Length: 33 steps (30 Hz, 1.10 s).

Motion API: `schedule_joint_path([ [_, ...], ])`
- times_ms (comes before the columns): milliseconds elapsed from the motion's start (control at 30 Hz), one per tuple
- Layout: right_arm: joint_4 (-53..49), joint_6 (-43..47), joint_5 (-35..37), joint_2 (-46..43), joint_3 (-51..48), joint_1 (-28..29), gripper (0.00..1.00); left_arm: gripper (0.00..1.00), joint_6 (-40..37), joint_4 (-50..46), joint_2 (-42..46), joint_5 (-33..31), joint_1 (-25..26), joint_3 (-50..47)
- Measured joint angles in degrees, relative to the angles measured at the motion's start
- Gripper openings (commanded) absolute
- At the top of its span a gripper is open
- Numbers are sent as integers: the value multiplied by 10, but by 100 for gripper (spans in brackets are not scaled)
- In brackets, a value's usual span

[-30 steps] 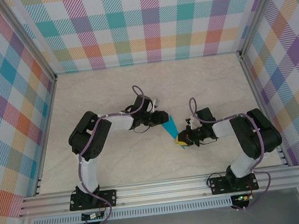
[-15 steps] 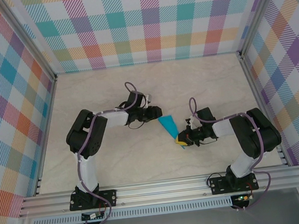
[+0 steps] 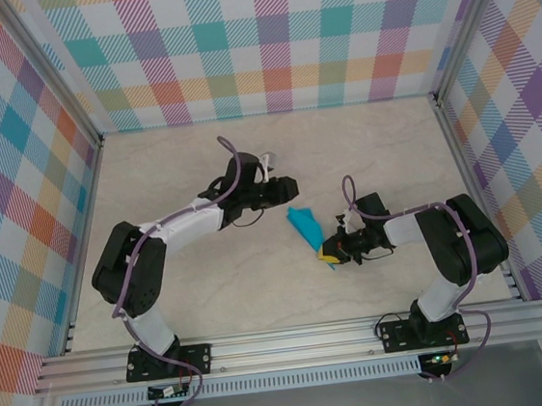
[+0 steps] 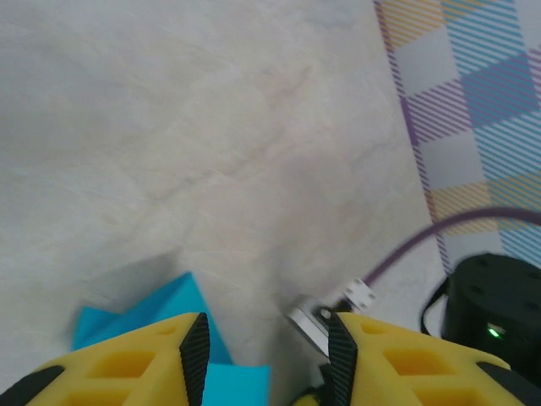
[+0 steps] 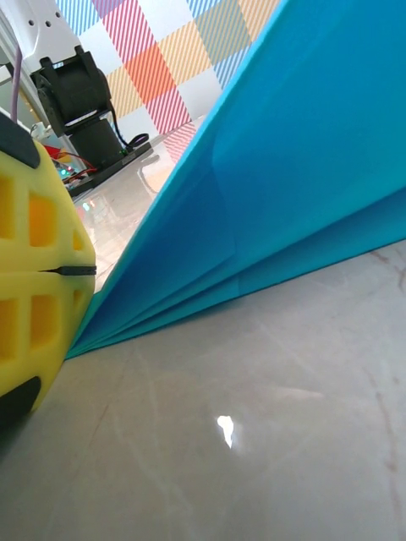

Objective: Fold a paper plane with a square sheet of paper (pick it up from the middle)
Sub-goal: Fold the wing for the fifth time at the center of the table.

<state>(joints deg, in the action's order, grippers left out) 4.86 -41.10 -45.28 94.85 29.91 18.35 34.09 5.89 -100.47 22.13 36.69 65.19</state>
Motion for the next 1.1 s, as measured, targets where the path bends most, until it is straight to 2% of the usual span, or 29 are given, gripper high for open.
schedule_joint_path([
  [167, -2, 0, -4, 4, 2, 0, 0, 39, 20, 19, -12, -12, 62, -21],
  [333, -2, 0, -5, 4, 2, 0, 0, 38, 28, 33, -76, -14, 97, -12],
  [700, -16, -3, 26, -25, -1, 0, 0, 38, 32, 32, -163, -31, 101, 23],
  [900, -30, -7, 43, -70, 1, 0, 0, 38, 32, 37, -166, -29, 101, 26],
  [1100, -36, -7, 56, -44, 14, 0, 0, 38, 32, 37, -166, -27, 100, 26],
])
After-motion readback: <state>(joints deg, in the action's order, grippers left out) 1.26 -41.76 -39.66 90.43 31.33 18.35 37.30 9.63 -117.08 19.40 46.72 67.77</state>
